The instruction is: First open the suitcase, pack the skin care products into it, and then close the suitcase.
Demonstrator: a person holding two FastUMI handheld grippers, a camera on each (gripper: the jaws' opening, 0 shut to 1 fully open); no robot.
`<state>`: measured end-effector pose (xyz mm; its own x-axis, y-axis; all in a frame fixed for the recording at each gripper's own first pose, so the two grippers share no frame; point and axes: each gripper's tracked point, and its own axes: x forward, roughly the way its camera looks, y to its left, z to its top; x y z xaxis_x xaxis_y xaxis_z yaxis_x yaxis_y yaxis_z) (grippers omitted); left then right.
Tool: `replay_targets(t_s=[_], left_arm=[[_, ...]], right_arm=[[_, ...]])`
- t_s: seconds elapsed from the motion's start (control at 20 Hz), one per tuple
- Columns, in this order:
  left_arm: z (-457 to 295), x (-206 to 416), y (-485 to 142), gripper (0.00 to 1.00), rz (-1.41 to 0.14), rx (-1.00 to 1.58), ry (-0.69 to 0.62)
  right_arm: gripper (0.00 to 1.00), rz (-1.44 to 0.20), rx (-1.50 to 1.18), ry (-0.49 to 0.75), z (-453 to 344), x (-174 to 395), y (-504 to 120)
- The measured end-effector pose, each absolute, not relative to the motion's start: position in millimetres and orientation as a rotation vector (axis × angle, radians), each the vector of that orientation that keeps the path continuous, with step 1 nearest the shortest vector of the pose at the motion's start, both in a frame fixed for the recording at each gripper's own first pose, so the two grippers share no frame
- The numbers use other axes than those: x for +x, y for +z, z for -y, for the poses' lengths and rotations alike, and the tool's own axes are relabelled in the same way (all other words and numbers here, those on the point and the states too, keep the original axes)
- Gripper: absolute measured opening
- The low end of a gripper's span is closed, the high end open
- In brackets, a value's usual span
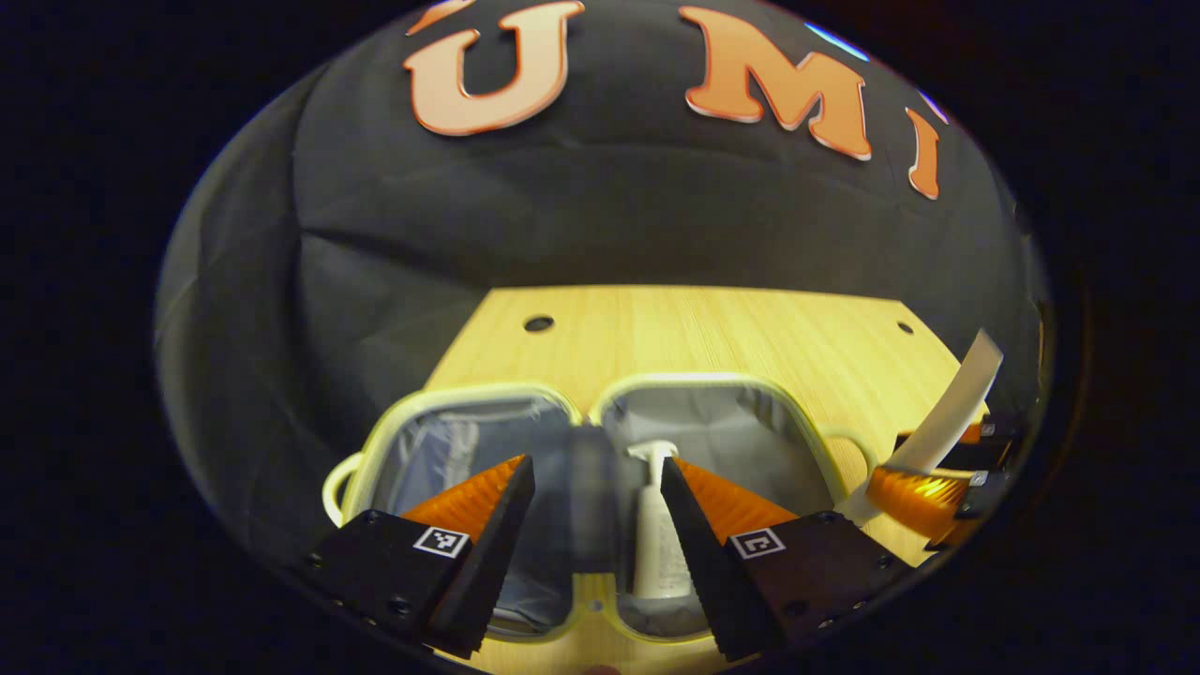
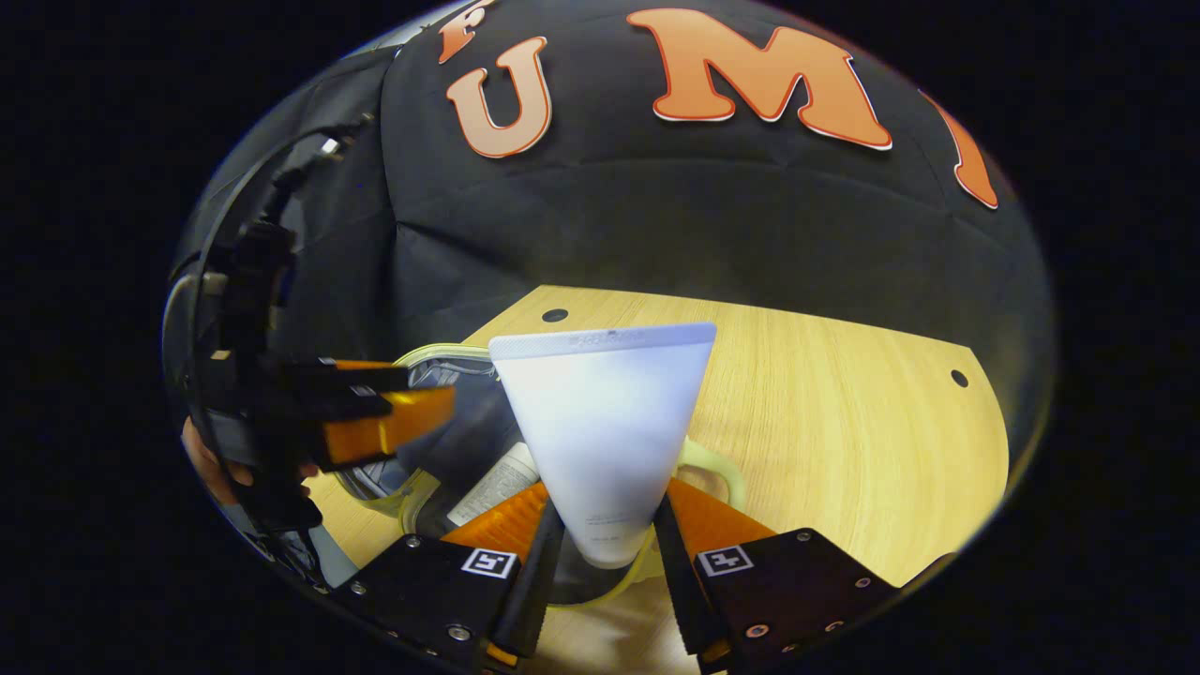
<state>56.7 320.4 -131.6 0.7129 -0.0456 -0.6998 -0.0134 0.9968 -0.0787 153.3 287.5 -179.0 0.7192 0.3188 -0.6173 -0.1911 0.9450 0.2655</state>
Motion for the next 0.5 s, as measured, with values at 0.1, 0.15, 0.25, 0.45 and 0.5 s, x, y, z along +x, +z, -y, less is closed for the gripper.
replay_targets(t_s=[0.1, 0.15, 0.25, 0.45, 0.5], left_arm=[[-345.4, 63.5, -98.1, 0.86, -0.669, -0.105, 0.042], [-358.2, 65.3, -80.8, 0.86, -0.620, -0.119, 0.070], [-384.2, 64.0, -58.5, 0.86, -0.553, -0.122, 0.126], [-435.9, 51.1, -30.0, 0.85, -0.499, -0.124, 0.207], [-445.2, 45.6, -32.1, 0.85, -0.504, -0.125, 0.227]], right_arm=[[0.56, -0.756, 0.203, 0.293, -293.7, 153.4, -187.5], [0.56, -0.778, 0.213, 0.297, -300.1, 154.9, -194.4], [0.56, -0.818, 0.231, 0.296, -309.5, 157.5, -206.5], [0.56, -0.927, 0.248, 0.285, -321.7, 156.4, -234.0], [0.56, -0.954, 0.250, 0.278, -323.2, 154.8, -240.6]])
